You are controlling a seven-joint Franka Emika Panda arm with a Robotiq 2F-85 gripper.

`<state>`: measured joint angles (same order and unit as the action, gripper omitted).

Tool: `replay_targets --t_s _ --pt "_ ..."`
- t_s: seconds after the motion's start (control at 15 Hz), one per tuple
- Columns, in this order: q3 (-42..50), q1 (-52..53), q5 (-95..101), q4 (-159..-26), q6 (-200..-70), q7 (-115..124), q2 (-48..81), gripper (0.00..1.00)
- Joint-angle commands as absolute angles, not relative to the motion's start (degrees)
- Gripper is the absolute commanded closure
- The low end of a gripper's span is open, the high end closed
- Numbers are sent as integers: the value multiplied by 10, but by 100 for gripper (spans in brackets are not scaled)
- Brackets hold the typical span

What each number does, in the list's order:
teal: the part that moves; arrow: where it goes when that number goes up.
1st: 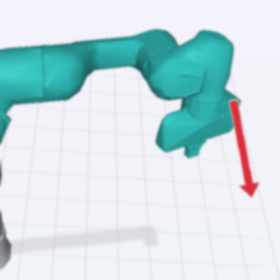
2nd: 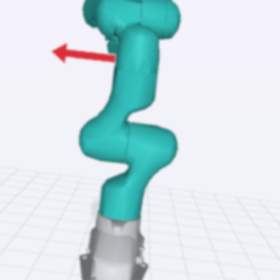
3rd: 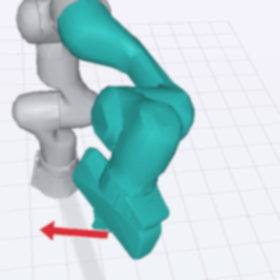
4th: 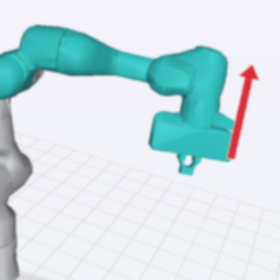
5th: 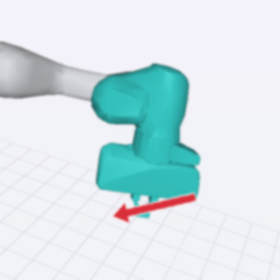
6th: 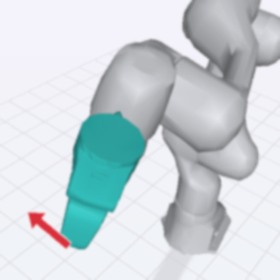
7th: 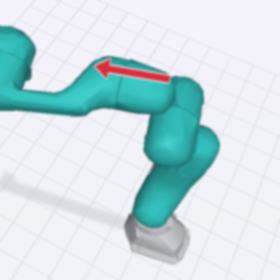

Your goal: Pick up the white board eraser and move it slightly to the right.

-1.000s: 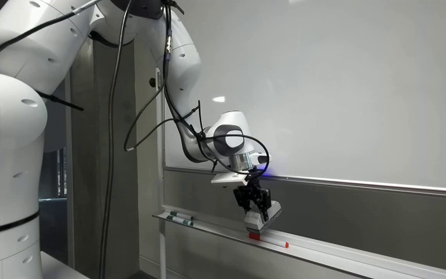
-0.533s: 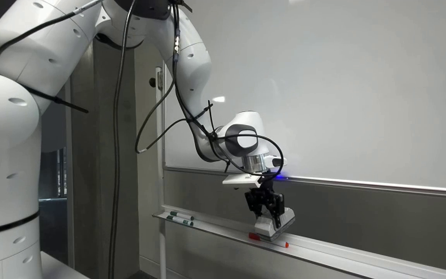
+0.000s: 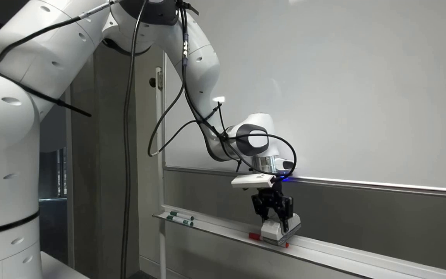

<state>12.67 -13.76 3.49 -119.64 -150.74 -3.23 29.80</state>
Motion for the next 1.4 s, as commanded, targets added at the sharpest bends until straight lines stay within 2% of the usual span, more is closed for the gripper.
replay_targets --t_s 0.0,0.93,1.33 --pt "127 -147 50 -1165 -1487 -57 312 63" --pt "132 -169 67 -1117 -1489 -116 361 63" --pt "117 -176 68 -1128 -1537 -124 356 63"
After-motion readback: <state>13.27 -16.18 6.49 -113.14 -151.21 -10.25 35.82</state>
